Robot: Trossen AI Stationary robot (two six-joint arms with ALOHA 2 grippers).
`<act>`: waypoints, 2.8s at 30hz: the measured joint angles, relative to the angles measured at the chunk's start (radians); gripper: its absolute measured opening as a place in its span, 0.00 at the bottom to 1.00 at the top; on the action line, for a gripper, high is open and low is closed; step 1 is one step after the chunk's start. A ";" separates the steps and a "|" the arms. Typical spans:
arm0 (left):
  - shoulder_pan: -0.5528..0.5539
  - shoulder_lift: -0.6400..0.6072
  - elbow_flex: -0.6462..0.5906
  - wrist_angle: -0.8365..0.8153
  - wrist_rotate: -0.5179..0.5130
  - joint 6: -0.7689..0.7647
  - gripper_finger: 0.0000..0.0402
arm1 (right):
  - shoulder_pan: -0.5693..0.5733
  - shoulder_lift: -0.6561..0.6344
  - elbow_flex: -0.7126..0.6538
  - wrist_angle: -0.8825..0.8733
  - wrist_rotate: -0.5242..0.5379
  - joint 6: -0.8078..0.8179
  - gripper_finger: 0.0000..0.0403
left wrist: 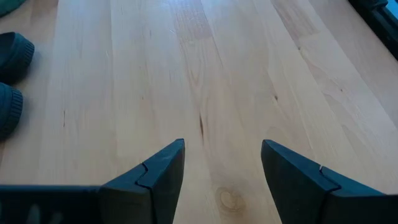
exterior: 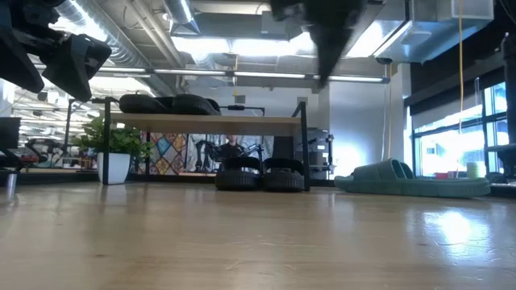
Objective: Pick and place slides into the shelf
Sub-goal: Put the right blue slipper under the shelf
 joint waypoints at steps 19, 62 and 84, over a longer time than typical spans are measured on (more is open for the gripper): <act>0.001 0.000 -0.045 0.018 -0.002 0.002 0.51 | 0.157 -0.201 -0.229 -0.123 0.205 0.308 0.39; 0.729 -0.323 -0.070 0.243 0.421 0.554 0.51 | -0.384 -0.849 -1.084 0.466 0.312 -0.004 0.60; 0.972 -0.578 -0.217 0.248 0.471 0.593 0.51 | -0.732 -0.775 -1.084 0.578 0.203 -0.768 0.46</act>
